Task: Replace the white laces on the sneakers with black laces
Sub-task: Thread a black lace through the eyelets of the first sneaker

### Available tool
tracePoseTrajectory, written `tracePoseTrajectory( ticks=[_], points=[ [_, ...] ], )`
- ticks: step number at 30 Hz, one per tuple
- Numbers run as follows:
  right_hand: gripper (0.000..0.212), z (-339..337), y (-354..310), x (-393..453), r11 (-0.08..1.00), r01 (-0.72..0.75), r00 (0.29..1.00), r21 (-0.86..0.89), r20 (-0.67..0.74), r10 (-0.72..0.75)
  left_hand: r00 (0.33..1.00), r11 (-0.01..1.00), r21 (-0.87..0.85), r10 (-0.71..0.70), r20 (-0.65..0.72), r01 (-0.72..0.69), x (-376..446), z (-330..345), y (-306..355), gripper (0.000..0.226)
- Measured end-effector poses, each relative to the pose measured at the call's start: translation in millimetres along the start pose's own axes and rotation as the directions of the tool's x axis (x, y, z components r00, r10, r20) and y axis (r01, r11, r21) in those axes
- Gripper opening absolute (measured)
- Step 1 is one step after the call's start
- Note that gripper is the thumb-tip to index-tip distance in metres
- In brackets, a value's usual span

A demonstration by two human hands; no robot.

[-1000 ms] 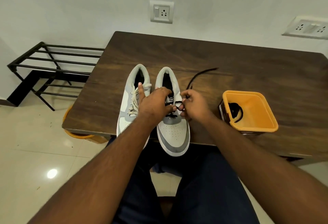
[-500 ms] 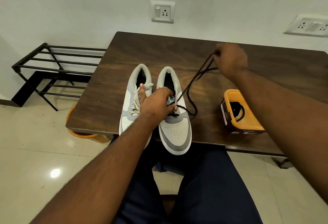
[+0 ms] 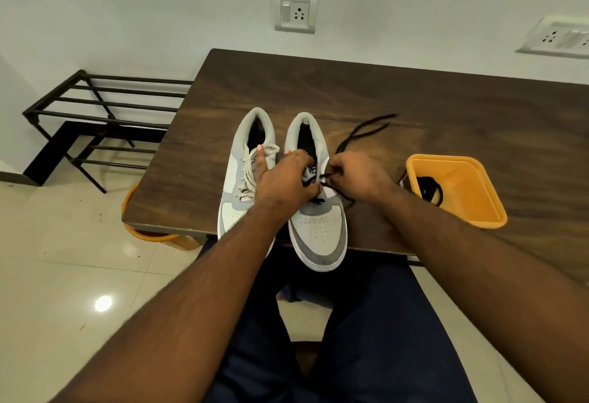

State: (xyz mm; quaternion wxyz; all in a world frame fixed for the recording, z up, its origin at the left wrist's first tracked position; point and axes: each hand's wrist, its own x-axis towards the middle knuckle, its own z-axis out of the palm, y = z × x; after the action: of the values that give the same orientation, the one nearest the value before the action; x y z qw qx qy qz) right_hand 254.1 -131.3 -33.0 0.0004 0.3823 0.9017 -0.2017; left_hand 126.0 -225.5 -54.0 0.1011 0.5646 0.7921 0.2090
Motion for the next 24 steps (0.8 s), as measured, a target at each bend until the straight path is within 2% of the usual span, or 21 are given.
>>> tracePoseTrajectory(
  ticks=[4,7,9,11,13,15,17,19,21,24],
  points=[
    [0.014,-38,13,17,0.98,-0.05,0.978,-0.193,-0.207,0.009,1.0,0.999,-0.049,-0.01,-0.019,0.009,-1,4,-3,0.027],
    [0.014,-76,30,29,0.976,-0.184,0.913,-0.117,-0.388,0.125,0.999,0.997,-0.074,-0.011,-0.045,0.008,-3,8,-3,0.024],
    [0.012,-83,40,32,0.979,-0.204,0.894,-0.031,-0.414,0.173,0.998,0.998,-0.065,0.001,-0.059,-0.005,-5,9,-3,0.024],
    [0.011,-76,45,29,0.981,-0.196,0.908,-0.003,-0.378,0.181,0.998,0.998,-0.053,0.015,-0.058,-0.018,-4,11,-3,0.025],
    [0.018,-66,50,28,0.97,-0.21,0.893,0.12,-0.38,0.24,0.998,0.998,-0.051,0.017,-0.059,-0.02,-3,12,-5,0.026],
    [0.044,-60,50,26,0.939,-0.229,0.891,0.255,-0.334,0.308,0.998,0.998,-0.061,0.013,-0.058,-0.017,-4,11,-6,0.027],
    [0.06,-51,42,19,0.951,-0.233,0.936,0.206,-0.217,0.276,0.998,0.997,-0.069,0.017,-0.055,-0.021,-5,12,-5,0.028],
    [0.046,-38,24,9,0.973,-0.179,0.981,0.147,-0.053,0.188,0.998,0.997,-0.071,0.021,-0.064,-0.026,-5,13,-4,0.031],
    [0.03,-22,8,3,0.984,-0.091,0.993,0.153,0.083,0.079,0.998,0.997,-0.067,0.021,-0.065,-0.025,-5,13,-6,0.037],
    [0.014,-6,-3,2,1.0,0.005,0.998,0.004,0.06,-0.005,0.997,0.997,-0.068,0.031,-0.068,-0.036,-7,14,-7,0.043]
  ],
)
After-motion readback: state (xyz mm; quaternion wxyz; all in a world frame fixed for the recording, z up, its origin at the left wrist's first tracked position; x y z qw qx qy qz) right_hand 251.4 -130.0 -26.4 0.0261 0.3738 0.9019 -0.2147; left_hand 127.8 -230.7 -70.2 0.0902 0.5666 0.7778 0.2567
